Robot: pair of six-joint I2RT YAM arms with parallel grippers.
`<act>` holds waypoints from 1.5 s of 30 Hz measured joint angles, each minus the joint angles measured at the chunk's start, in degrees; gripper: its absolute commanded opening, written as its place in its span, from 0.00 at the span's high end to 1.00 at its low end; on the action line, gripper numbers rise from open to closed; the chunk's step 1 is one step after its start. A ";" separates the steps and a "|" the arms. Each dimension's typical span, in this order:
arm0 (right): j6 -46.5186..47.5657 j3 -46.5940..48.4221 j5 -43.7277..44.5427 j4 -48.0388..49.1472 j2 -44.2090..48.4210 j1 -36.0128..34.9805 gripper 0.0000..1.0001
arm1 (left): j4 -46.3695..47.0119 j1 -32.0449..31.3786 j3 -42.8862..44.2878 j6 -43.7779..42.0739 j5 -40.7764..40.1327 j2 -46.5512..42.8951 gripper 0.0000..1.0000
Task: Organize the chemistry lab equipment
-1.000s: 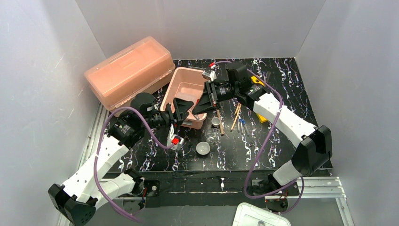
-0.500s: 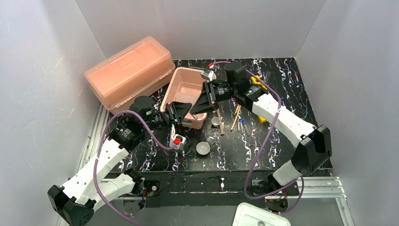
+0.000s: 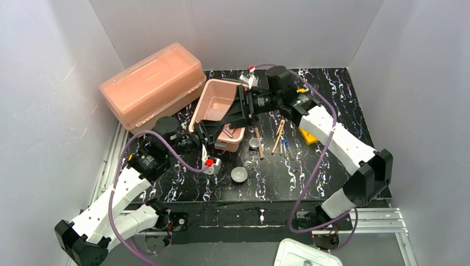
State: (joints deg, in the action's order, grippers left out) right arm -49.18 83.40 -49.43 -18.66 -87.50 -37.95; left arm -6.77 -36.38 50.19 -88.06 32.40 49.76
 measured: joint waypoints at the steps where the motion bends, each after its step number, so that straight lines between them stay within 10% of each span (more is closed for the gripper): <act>1: 1.71 2.49 1.55 -2.54 0.00 0.00 0.02 | 0.37 -0.15 0.00 1.00 -0.04 -0.14 1.00; 6: 10.75 15.28 13.13 -9.54 2.22 0.41 0.02 | 0.36 -0.55 0.26 8.15 -0.34 -0.81 1.00; 13: 15.51 -5.28 24.16 4.81 24.92 1.11 0.03 | -2.09 -0.61 7.17 29.79 -3.15 0.64 1.00; 25: 22.64 -4.11 26.62 7.31 22.55 -1.93 0.16 | -3.75 -0.65 19.32 70.83 -10.75 9.87 1.00; 45: 22.52 -2.36 27.91 13.89 13.48 -6.19 0.46 | -4.82 -0.61 21.64 86.77 -12.32 11.87 1.00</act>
State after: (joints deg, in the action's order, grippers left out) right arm -26.66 81.04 -21.52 -4.77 -74.03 -44.14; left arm -11.60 -36.99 71.83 -1.29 20.08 61.63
